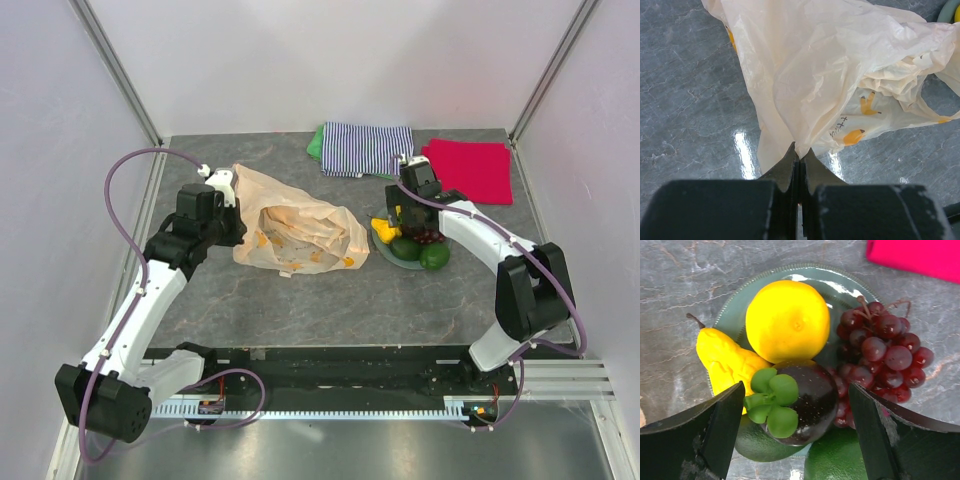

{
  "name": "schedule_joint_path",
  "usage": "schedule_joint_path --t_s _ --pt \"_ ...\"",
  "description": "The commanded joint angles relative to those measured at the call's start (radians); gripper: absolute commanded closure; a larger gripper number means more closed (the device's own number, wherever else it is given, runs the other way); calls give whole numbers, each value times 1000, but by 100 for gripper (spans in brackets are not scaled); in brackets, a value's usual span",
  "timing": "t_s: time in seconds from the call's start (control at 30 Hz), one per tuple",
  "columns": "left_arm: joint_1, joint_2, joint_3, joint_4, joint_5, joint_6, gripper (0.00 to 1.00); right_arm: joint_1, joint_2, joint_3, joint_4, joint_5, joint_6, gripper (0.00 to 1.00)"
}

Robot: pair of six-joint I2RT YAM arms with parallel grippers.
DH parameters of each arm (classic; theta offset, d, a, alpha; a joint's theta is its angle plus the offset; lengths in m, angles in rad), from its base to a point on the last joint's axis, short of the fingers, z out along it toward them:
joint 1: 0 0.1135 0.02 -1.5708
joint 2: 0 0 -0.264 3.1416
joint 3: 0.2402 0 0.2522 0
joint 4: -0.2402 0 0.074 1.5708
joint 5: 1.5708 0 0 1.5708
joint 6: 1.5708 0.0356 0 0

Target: Place the fruits into the plastic bag

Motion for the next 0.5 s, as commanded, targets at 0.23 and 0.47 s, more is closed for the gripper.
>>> schedule_joint_path --t_s 0.23,0.47 --pt "5 6 2 21 22 40 99 -23 -11 -21 47 -46 12 28" --pt "5 3 1 21 28 44 98 -21 -64 -23 47 -62 10 43"
